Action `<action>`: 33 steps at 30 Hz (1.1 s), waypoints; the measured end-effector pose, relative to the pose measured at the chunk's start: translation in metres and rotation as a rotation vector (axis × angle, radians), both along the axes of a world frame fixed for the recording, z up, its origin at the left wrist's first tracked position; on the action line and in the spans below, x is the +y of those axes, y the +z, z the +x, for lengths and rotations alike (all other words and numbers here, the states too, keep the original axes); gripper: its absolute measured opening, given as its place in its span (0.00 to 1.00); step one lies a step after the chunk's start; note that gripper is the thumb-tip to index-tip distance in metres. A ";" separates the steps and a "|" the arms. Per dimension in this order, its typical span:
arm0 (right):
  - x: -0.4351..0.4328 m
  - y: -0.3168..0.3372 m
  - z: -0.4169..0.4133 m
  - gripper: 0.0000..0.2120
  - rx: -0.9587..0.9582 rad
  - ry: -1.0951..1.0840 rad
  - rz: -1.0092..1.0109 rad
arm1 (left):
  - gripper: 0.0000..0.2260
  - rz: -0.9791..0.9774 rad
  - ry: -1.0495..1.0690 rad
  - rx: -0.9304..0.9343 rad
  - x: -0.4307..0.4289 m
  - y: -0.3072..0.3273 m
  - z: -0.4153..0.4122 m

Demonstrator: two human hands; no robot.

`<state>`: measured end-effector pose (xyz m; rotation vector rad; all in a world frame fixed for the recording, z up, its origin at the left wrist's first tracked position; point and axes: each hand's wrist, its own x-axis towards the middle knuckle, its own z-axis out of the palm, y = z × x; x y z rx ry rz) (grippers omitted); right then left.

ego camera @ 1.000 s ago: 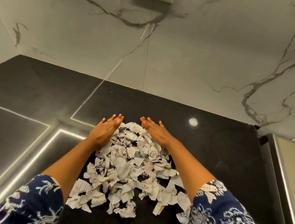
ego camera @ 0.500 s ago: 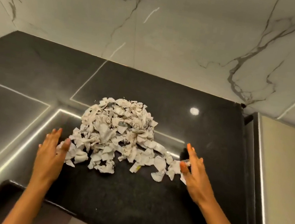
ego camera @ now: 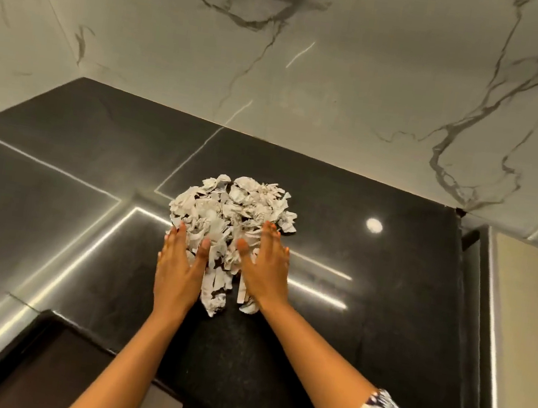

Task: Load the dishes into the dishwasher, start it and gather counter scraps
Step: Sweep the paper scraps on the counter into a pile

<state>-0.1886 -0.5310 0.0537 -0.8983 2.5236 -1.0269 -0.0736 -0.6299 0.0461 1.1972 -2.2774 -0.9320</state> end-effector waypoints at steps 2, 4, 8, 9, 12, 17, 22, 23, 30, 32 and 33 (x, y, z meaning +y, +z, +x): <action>0.026 0.002 0.004 0.38 -0.055 -0.009 -0.117 | 0.40 0.033 -0.011 0.080 0.011 0.001 0.020; 0.061 -0.002 0.015 0.42 -0.011 0.042 -0.109 | 0.42 -0.002 -0.015 0.040 0.029 -0.001 0.044; 0.091 -0.012 0.037 0.46 0.167 0.212 0.245 | 0.46 -0.140 -0.080 -0.289 0.054 -0.014 0.066; 0.086 -0.013 0.040 0.45 0.205 0.216 0.331 | 0.45 -0.194 -0.091 -0.361 0.055 -0.017 0.063; 0.056 -0.012 0.035 0.39 0.243 0.179 0.406 | 0.43 -0.229 -0.102 -0.431 0.045 -0.019 0.045; 0.029 -0.004 0.017 0.37 0.120 0.257 0.290 | 0.41 -0.201 -0.184 -0.344 0.027 -0.015 0.030; 0.041 0.008 -0.016 0.30 -0.088 0.011 -0.247 | 0.40 0.001 -0.036 -0.021 -0.015 -0.006 0.046; 0.032 0.009 -0.031 0.29 -0.146 -0.046 -0.254 | 0.41 0.021 -0.005 -0.010 -0.035 -0.005 0.039; -0.083 0.004 -0.129 0.31 -0.034 -0.084 0.077 | 0.45 -0.029 -0.092 -0.078 -0.138 0.001 -0.060; -0.105 0.005 -0.140 0.30 0.003 0.038 0.181 | 0.46 -0.040 -0.152 -0.095 -0.157 0.002 -0.081; -0.111 0.008 -0.142 0.31 0.022 0.108 0.225 | 0.46 -0.055 -0.186 -0.118 -0.164 0.002 -0.088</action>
